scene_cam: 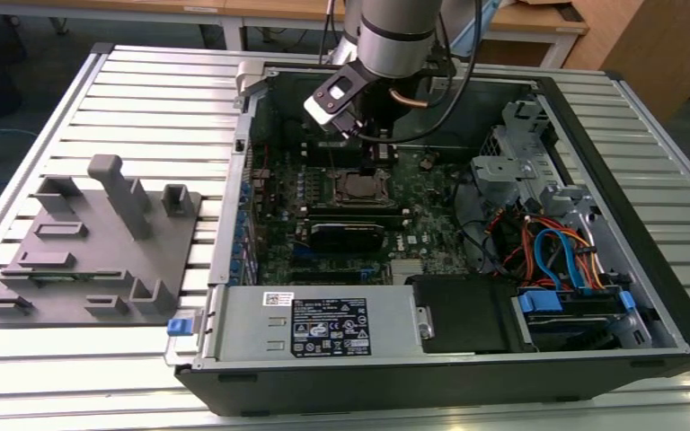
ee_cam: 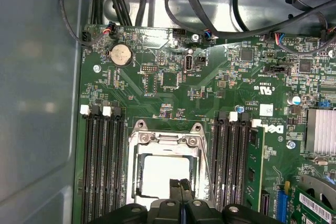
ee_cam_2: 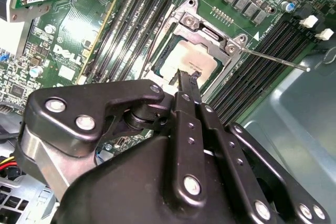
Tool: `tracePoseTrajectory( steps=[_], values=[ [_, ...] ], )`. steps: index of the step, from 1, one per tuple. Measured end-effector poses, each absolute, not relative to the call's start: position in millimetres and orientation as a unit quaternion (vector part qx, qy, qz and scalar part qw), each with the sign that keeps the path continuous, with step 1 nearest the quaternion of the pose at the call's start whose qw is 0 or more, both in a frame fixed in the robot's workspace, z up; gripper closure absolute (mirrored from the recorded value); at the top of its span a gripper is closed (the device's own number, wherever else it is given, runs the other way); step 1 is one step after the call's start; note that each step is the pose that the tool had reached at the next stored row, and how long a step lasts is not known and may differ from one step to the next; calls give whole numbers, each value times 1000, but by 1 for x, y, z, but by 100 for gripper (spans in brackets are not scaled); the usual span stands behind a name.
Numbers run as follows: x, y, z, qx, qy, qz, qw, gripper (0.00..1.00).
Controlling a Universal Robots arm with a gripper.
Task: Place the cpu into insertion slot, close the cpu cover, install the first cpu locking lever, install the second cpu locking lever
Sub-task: 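Install the first cpu locking lever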
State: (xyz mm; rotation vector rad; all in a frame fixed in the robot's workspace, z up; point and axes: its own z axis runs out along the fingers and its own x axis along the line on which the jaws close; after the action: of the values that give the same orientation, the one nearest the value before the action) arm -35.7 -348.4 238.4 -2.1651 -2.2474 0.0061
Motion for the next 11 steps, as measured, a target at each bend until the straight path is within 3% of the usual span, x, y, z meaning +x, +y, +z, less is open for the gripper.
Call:
tracePoseTrajectory(
  steps=[11],
  values=[
    [-36,-348,239,-694,-720,2,10,89]
  ],
)
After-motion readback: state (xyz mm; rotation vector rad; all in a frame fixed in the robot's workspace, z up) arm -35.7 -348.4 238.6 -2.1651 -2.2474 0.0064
